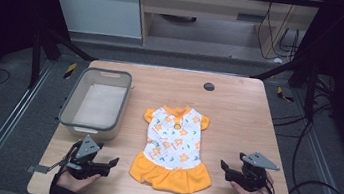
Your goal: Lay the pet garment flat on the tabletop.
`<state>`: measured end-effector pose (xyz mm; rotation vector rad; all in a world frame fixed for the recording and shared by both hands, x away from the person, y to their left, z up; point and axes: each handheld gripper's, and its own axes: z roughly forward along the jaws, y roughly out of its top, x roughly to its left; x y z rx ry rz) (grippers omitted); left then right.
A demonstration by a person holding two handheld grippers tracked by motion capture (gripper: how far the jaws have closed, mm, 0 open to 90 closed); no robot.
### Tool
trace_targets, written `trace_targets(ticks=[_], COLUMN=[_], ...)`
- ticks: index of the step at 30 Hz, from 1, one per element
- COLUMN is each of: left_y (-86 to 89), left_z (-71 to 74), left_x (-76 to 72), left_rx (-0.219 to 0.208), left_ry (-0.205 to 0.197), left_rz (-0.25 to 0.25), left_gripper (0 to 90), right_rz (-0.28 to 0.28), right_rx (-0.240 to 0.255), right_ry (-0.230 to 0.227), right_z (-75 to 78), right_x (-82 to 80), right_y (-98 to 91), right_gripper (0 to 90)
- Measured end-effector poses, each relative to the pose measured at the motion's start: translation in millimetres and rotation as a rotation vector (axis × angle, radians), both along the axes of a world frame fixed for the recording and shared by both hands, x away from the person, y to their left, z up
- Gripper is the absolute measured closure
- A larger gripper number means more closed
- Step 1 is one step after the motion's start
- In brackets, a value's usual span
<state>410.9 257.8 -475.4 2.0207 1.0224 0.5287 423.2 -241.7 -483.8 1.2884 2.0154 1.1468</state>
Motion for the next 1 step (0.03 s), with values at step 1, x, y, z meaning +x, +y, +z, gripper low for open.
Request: trace_targets(ticks=[1], left_y=[6.8], left_z=[-1.2], left_x=[0.0], left_rx=[-0.013], left_ry=[0.004], left_rz=[0.02], left_gripper=[19.6], right_rz=[-0.001], right_rx=[0.0], right_ry=[0.0], right_z=[-0.3], right_x=[0.4], right_y=[-1.0], right_gripper=[21.1])
